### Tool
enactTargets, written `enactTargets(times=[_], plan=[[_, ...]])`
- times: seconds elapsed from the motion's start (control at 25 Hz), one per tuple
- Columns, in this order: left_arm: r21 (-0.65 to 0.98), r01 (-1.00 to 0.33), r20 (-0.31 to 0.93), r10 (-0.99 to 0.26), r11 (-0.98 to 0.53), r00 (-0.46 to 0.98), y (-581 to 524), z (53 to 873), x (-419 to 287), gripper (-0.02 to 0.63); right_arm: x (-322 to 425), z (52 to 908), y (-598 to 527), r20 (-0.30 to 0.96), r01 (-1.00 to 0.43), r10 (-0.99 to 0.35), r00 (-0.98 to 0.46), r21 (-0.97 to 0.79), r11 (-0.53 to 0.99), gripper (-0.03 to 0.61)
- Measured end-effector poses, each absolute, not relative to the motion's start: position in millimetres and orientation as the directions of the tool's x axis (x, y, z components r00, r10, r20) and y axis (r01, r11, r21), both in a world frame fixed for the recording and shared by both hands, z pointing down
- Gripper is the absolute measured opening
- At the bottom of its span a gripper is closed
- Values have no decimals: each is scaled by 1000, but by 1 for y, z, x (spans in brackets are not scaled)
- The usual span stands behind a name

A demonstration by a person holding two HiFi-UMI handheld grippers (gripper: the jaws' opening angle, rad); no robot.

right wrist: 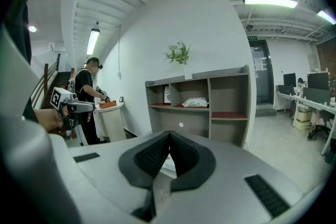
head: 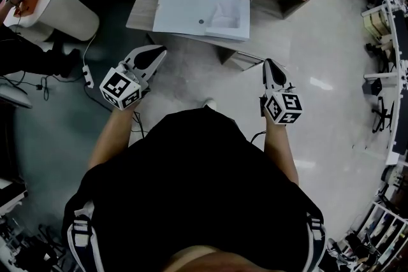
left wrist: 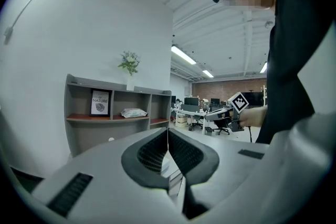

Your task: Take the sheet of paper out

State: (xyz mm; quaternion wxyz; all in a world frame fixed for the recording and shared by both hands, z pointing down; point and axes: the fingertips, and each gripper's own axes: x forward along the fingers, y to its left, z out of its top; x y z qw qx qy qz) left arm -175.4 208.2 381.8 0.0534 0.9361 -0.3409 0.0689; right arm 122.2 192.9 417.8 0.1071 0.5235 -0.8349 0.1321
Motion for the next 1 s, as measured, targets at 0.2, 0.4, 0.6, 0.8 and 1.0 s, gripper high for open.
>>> enactTargets(times=[0.2,0.4,0.6,0.8,1.0], plan=[[68,-655,182,-636,-752,750,194,386,-154,25,137,424,174,322,-892,-833,-450,-119,436,14],[77,-684,218,-657,-726,722,182,389,-143,25,147,422,156,317,-878,-819,-478,-134,460,14],[89,-698,219,-669,-711,710,171,389,-132,25,155,418,137,310,-860,-804,-508,-138,491,14],[93,-705,209,-679,-703,704,164,389,-122,25,159,415,123,303,-847,-793,-529,-127,517,14],[108,-714,204,-687,-692,697,154,394,-118,25,166,415,113,296,-844,-792,-534,-129,520,14]])
